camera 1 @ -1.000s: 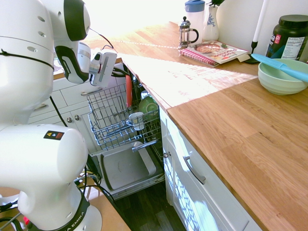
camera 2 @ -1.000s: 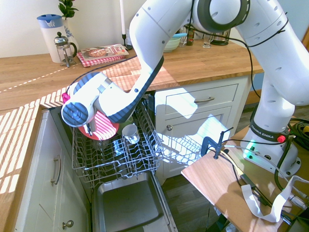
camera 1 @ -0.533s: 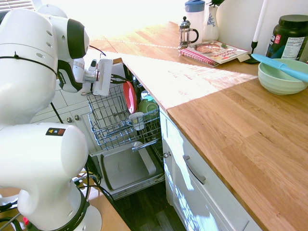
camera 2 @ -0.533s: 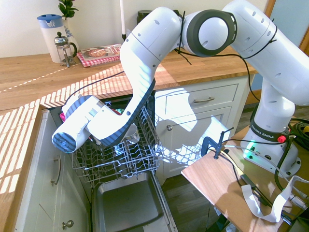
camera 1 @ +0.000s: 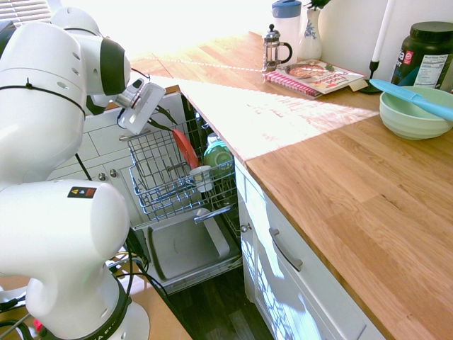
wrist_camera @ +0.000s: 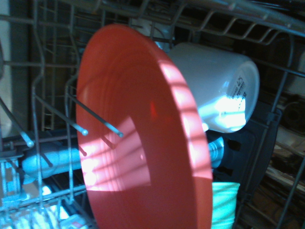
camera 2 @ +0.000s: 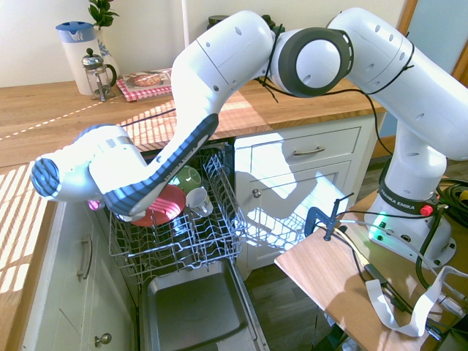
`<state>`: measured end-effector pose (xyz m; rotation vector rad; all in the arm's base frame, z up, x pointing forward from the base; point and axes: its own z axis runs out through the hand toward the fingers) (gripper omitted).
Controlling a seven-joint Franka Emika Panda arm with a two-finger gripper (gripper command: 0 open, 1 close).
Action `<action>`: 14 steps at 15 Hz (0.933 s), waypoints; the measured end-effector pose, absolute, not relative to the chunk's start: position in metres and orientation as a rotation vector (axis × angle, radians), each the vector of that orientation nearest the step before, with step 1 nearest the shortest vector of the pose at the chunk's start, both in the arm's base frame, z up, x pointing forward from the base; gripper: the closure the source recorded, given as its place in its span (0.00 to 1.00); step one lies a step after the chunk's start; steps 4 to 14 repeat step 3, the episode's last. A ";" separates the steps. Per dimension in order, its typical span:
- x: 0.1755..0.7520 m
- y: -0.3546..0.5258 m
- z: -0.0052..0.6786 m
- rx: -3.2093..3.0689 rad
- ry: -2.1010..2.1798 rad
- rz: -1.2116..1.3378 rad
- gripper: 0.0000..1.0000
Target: Put the plate in the dishwasher
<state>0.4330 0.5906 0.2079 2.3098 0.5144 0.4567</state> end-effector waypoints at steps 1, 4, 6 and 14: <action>0.440 0.593 0.226 2.361 0.494 0.405 0.00; 0.453 0.594 0.275 2.463 0.457 0.302 0.00; 0.453 0.594 0.275 2.463 0.457 0.302 0.00; 0.453 0.594 0.275 2.463 0.457 0.302 0.00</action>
